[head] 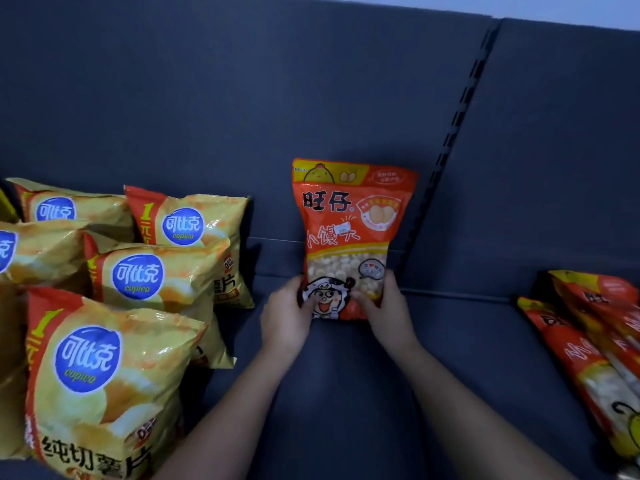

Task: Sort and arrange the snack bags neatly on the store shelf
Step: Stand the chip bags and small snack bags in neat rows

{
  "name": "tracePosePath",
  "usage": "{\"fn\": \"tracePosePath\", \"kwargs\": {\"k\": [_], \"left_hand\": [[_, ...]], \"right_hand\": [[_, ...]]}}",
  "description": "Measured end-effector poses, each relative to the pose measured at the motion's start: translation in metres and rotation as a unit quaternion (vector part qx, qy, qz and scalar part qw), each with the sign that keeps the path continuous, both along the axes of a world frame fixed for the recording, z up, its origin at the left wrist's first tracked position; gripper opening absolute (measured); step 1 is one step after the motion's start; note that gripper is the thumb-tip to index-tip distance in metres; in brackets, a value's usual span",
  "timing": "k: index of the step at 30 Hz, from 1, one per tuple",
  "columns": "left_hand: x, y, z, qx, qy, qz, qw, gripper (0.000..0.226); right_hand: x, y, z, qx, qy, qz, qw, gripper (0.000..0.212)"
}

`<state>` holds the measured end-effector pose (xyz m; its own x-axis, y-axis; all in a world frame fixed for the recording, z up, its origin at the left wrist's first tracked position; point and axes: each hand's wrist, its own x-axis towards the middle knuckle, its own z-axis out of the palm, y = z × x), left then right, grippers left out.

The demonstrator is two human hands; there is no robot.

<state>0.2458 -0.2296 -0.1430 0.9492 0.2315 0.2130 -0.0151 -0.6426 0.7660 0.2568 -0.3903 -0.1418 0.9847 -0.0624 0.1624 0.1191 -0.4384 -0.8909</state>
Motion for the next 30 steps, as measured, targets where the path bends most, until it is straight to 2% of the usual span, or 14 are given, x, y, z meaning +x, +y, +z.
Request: {"fn": "tracePosePath", "kwargs": {"k": [3,5,9,12,16,25,30], "left_hand": [[0.002,0.001,-0.003,-0.004,-0.005,0.017,1.000,0.035],[0.005,0.005,-0.004,-0.013,-0.014,0.017,1.000,0.033],[0.003,0.012,-0.012,-0.028,0.009,-0.006,1.000,0.040],[-0.004,0.013,-0.021,0.014,0.018,0.003,1.000,0.043],[-0.005,0.012,-0.029,0.085,0.005,0.002,0.996,0.033],[0.002,0.010,-0.030,0.173,0.019,0.035,0.984,0.037],[-0.001,0.008,-0.029,0.130,0.010,0.041,0.991,0.041]], "right_hand": [[-0.007,-0.001,-0.009,0.007,0.021,0.015,1.000,0.044],[-0.015,-0.003,-0.017,-0.053,0.019,0.036,0.998,0.050],[-0.016,-0.004,-0.024,-0.119,-0.005,0.016,0.993,0.043],[-0.016,-0.001,-0.026,-0.181,-0.018,-0.007,0.983,0.041],[-0.017,0.002,-0.027,-0.227,-0.019,-0.025,0.973,0.033],[-0.015,0.005,-0.025,-0.252,-0.018,-0.059,0.966,0.032],[-0.020,0.009,-0.022,-0.266,-0.004,-0.052,0.963,0.033]]}}
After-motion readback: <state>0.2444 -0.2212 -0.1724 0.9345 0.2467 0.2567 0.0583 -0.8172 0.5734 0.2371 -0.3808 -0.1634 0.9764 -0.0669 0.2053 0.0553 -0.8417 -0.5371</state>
